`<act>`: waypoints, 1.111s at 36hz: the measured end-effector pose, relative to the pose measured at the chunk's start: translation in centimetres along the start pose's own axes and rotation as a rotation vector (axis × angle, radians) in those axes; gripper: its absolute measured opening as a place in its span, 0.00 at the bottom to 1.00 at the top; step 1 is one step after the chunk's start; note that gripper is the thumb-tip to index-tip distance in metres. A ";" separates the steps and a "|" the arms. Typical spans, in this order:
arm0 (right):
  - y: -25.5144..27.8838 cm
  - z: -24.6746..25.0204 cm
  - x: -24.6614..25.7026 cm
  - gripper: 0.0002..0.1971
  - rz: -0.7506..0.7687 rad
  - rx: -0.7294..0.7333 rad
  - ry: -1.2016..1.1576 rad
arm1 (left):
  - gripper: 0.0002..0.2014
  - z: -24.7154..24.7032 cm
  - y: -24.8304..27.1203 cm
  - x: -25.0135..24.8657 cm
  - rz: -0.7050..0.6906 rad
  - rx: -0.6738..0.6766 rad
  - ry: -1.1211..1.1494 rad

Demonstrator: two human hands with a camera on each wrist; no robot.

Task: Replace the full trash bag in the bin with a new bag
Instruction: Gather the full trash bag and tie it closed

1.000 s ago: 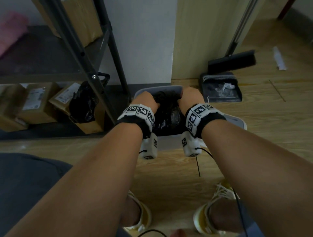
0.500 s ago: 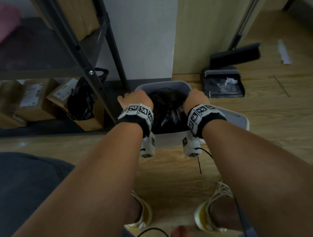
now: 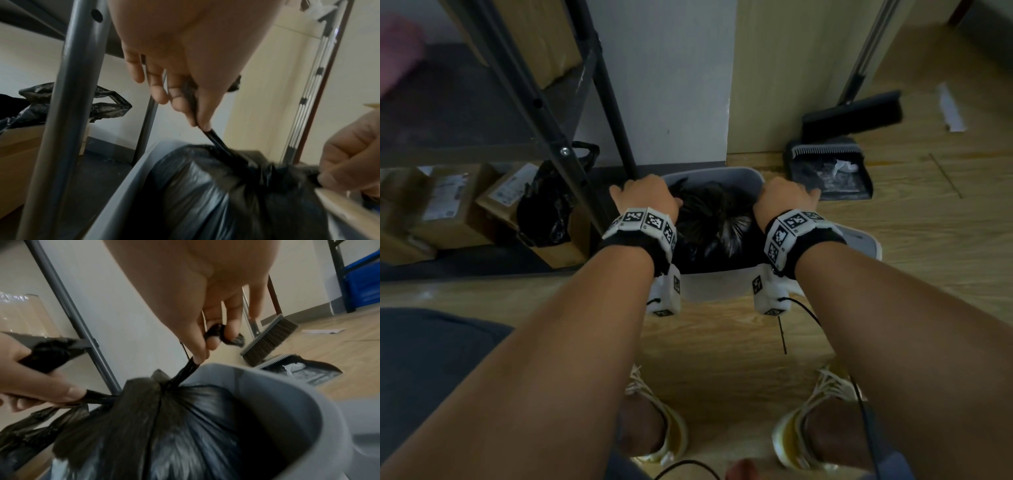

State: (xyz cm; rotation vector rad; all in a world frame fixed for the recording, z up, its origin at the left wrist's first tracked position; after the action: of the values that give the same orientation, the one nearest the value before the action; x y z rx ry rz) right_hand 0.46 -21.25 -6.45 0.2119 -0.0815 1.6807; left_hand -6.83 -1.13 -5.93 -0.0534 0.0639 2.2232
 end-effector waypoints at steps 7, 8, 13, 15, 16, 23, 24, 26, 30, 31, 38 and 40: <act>-0.4 2.3 1.2 0.05 0.045 -0.119 -0.021 | 0.17 2.6 0.4 -1.5 0.019 -0.037 0.321; -0.4 2.5 1.5 0.06 0.061 -0.135 -0.022 | 0.17 2.6 0.5 -1.7 0.036 -0.014 0.396; -0.1 3.7 2.4 0.13 0.134 -0.188 -0.057 | 0.17 2.2 1.3 -2.7 0.123 0.081 0.782; 0.1 4.3 2.6 0.13 0.157 -0.197 -0.103 | 0.14 2.0 1.6 -3.1 0.101 0.102 0.832; 0.2 4.4 2.6 0.13 0.166 -0.198 -0.122 | 0.13 1.9 1.7 -3.4 0.083 0.119 0.839; 0.5 4.6 2.3 0.12 0.186 -0.225 -0.215 | 0.20 0.7 1.3 -4.1 0.052 0.184 0.530; 0.5 4.5 2.3 0.12 0.186 -0.219 -0.224 | 0.20 0.4 1.3 -4.3 0.026 0.215 0.465; 0.5 4.4 2.4 0.12 0.189 -0.205 -0.252 | 0.19 -0.1 1.2 -4.6 -0.026 0.263 0.374; 0.9 4.6 2.8 0.11 0.213 -0.182 -0.298 | 0.17 -0.9 0.8 -4.8 -0.038 0.300 0.349; 0.8 4.5 2.8 0.11 0.222 -0.161 -0.312 | 0.17 -1.1 0.5 -4.9 -0.038 0.303 0.341; 0.2 4.0 3.2 0.14 0.249 -0.130 -0.454 | 0.16 -2.5 -1.0 -5.9 -0.038 0.307 0.371; 0.1 4.1 3.4 0.15 0.259 -0.133 -0.466 | 0.14 -2.4 -1.0 -6.1 -0.051 0.298 0.407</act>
State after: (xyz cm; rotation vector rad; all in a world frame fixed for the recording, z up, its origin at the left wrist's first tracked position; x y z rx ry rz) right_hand 0.38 -18.68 -1.75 0.5069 -0.5890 1.8447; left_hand -2.28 -5.48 -8.01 -0.3387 0.6076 2.0986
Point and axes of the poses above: each hand's wrist, its own y-axis away from the middle knuckle, its own z-axis out of the back of the hand, x = y × z, the point moved 7 cm from there along -y, towards the middle knuckle, and after that the axes turned 6 degrees about -x, right-handed, at the moved point
